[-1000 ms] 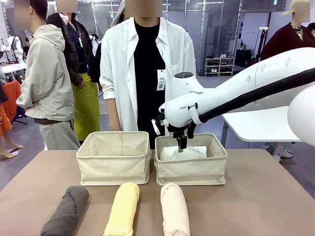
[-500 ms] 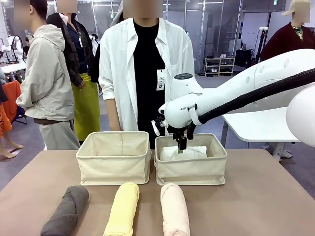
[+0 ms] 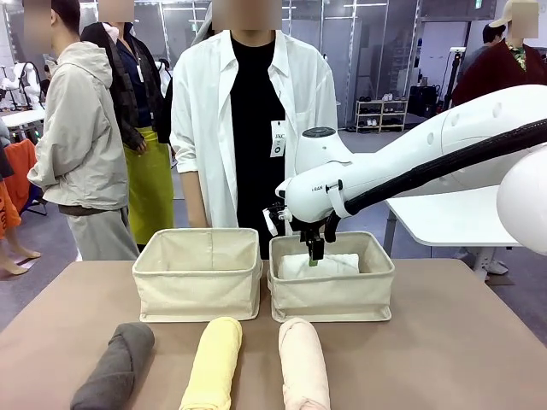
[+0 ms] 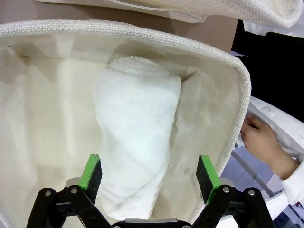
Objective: Divide the towels into two baskets.
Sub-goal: Pick up one hotel-folded towel from the bottom of the table and place it in the Fabric basket indicated by the person.
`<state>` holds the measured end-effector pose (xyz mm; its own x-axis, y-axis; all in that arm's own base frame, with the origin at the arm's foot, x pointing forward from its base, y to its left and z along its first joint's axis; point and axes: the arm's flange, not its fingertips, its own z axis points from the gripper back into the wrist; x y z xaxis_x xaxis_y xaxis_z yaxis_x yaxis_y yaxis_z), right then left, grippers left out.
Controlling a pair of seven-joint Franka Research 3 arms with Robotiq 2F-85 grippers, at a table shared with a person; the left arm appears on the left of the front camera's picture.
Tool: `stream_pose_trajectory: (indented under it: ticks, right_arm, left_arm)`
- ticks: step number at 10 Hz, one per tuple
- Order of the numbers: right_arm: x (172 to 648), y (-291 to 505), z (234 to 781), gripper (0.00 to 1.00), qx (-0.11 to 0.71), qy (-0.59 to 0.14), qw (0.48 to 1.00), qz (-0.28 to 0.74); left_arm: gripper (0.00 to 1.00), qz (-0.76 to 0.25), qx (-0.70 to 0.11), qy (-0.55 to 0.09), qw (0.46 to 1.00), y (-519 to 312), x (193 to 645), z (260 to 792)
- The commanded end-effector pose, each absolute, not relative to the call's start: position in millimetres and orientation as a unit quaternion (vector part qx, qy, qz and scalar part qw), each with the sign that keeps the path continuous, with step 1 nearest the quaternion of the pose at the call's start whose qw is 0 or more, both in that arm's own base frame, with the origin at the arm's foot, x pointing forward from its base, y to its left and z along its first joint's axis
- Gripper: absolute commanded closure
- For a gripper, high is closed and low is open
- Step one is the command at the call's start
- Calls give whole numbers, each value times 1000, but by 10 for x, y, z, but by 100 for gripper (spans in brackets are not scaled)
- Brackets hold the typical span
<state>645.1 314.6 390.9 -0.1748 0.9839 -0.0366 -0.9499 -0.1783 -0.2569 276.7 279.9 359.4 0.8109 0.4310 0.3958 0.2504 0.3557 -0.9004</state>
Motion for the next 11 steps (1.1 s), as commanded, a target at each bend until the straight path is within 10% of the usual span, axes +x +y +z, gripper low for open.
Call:
stream_pose_trajectory:
  ticks: [1, 6, 11]
  right_arm:
    - [6296, 3231, 4170, 0, -94, -117, 634, 758]
    - [5745, 2243, 4826, 0, 62, -129, 741, 656]
    - [5174, 388, 4200, 0, 377, -229, 807, 392]
  left_arm:
    - [0, 60, -564, -305, 766, 2817, 2749, 3605]
    - [0, 60, -564, -305, 766, 2817, 2749, 3605]
    - [0, 60, -564, -305, 766, 2817, 2749, 3605]
